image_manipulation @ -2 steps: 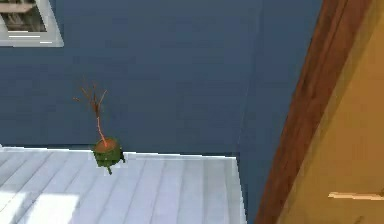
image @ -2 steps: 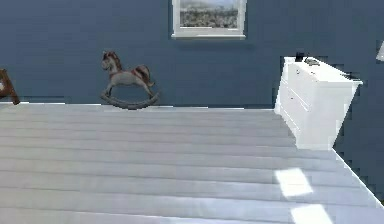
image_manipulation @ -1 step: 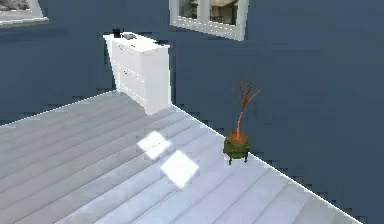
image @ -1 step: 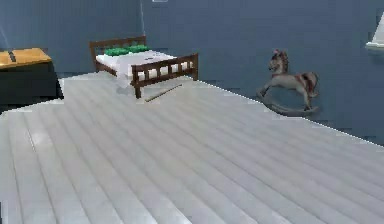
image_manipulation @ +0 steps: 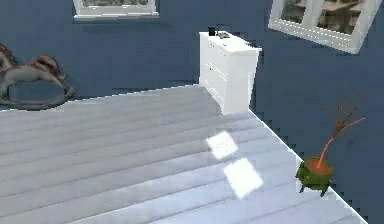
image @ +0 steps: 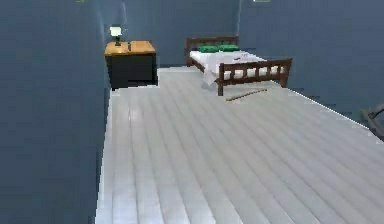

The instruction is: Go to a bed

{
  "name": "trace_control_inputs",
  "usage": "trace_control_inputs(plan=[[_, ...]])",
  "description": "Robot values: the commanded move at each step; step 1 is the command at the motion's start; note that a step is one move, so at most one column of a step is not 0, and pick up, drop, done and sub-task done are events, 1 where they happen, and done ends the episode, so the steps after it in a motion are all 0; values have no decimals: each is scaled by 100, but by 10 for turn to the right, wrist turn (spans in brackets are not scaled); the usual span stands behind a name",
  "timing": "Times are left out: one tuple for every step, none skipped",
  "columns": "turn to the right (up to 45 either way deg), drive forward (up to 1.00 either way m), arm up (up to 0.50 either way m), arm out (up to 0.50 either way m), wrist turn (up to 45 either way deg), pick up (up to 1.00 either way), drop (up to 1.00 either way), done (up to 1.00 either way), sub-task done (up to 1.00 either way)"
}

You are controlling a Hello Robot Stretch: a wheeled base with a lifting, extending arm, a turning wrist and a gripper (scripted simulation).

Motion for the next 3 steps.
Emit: trace_control_inputs(plan=[[0,100,0,0,0,0,0,0,0],[0,100,0,0,0,0,0,0,0],[-30,0,0,0,0,0,0,0,0]])
